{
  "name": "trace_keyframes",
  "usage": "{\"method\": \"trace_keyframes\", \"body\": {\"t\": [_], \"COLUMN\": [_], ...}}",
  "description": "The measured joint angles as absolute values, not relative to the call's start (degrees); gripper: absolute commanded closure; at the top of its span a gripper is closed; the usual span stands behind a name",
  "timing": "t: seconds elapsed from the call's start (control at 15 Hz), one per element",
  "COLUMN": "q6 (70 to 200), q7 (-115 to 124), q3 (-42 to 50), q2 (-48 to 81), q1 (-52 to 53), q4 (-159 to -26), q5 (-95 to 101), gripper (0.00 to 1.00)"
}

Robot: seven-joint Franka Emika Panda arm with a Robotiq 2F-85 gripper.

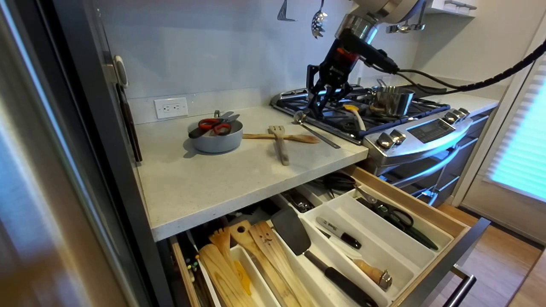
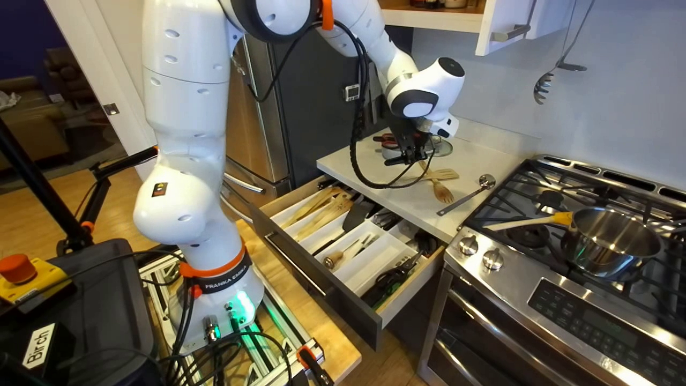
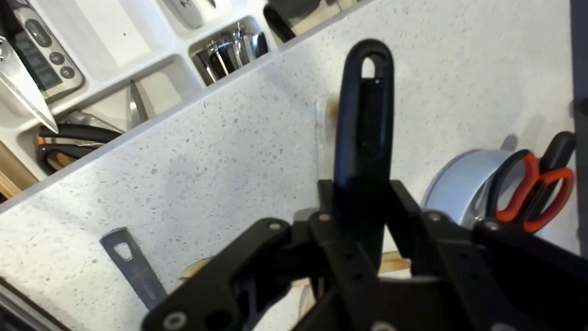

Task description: Pick up the potato peeler from the open drawer and put it on the kitchen counter

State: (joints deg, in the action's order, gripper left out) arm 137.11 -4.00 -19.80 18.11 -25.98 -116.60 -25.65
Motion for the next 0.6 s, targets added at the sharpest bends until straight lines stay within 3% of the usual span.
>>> {"method": "trace_keyframes", "body": {"t": [0.33, 0.6], "q6": [140.5, 140.4], "q7": [14.1, 21.6], "q3": [-5.9, -0.6], "q2": [25.8, 32.3], "q1": [-7.3, 0.0], "q4": [-107.9, -100.2], "q5": [-16.4, -12.2], "gripper": [0.92, 0.92]}}
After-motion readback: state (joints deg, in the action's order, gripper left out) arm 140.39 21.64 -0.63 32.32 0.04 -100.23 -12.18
